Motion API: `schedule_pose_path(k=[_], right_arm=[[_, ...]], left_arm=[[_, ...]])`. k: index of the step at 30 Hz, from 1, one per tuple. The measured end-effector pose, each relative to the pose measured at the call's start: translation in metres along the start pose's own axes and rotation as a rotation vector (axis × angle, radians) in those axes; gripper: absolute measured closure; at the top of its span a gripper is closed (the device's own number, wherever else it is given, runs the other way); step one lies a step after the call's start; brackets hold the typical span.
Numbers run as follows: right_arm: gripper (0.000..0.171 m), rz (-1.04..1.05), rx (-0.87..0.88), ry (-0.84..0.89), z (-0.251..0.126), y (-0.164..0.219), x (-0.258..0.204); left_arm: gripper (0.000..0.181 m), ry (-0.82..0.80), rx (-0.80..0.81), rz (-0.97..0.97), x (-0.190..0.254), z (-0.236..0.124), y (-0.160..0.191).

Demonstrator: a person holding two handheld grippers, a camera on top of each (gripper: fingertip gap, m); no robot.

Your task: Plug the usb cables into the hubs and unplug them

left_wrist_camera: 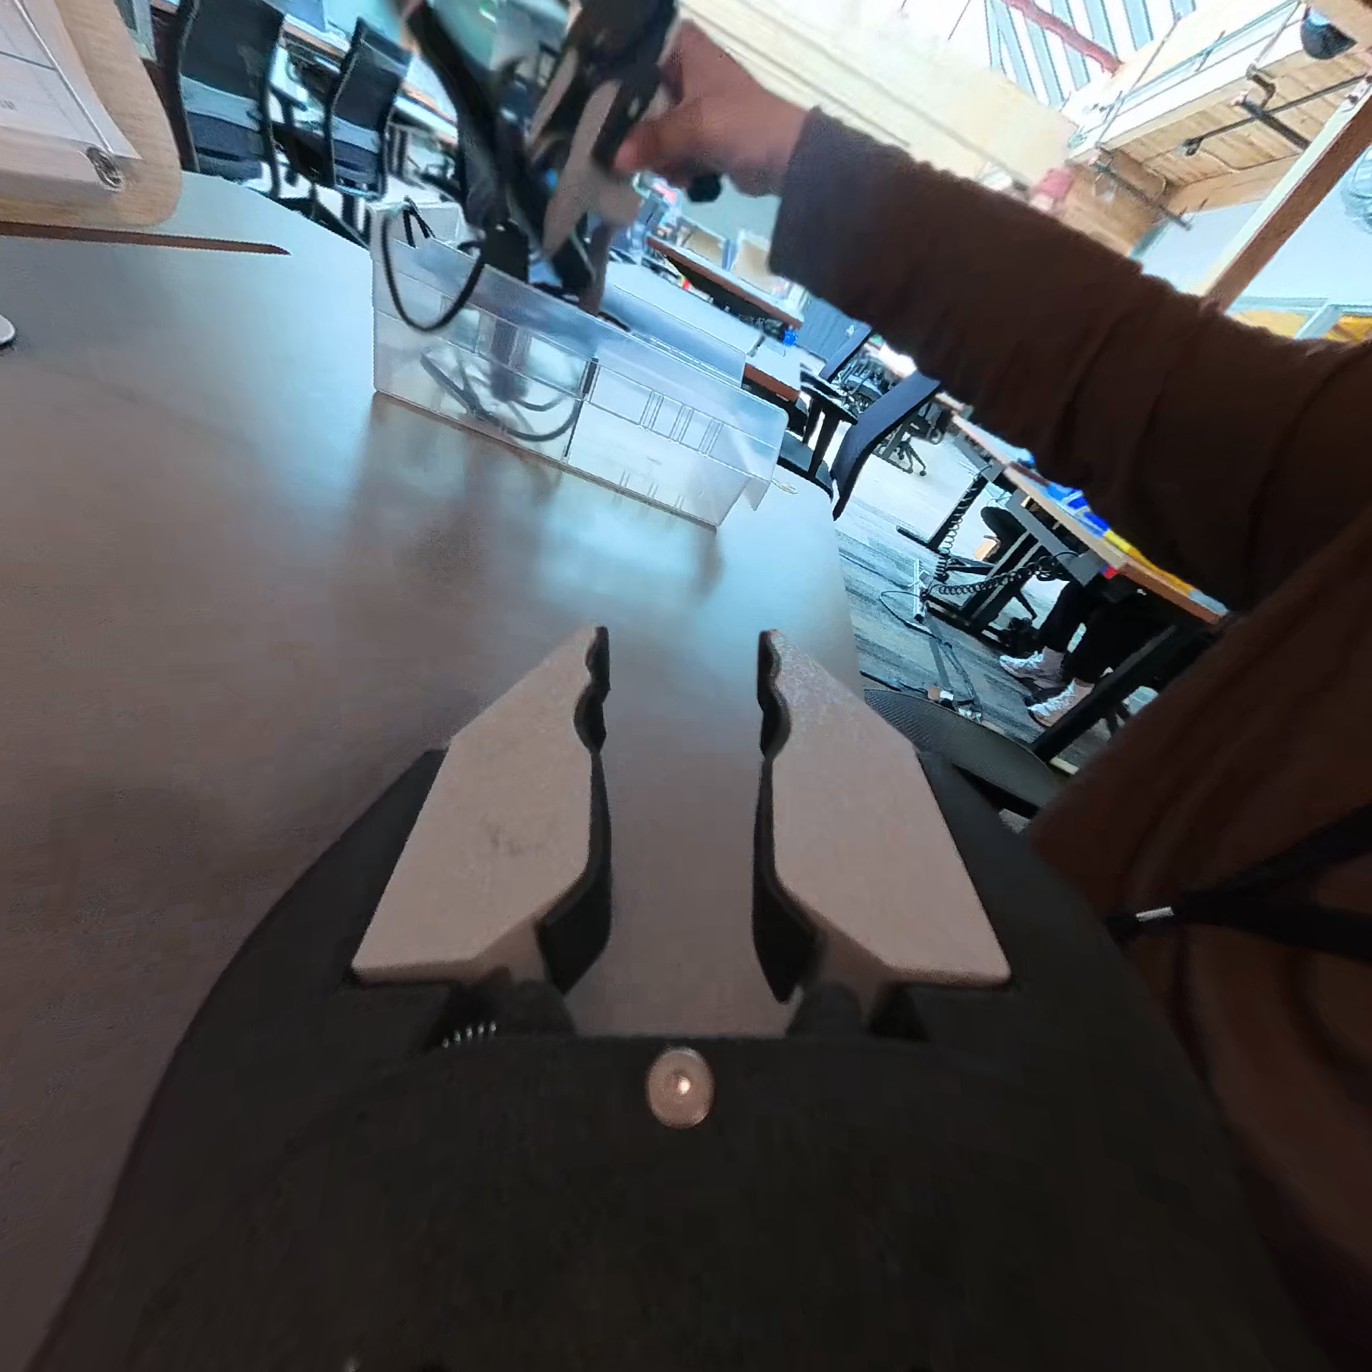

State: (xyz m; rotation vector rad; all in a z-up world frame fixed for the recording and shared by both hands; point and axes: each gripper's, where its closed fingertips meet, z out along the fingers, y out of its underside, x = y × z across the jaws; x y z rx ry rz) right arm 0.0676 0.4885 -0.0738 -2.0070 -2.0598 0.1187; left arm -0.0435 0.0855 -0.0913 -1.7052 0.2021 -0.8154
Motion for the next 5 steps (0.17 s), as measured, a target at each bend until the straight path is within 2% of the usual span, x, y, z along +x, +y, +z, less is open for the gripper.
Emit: schedule_pose_path(k=[2, 5], right_arm=[[0.113, 0.013, -0.073, -0.007, 0.038, 0.003, -0.001], [0.112, 0.089, -0.134, -0.118, 0.072, 0.005, -0.014]], left_arm=[[0.143, -0.002, -0.014, 0.013, 0.001, 0.003, 0.002], [0.140, -0.030, -0.034, 0.041, 0.000, 0.008, 0.004]])
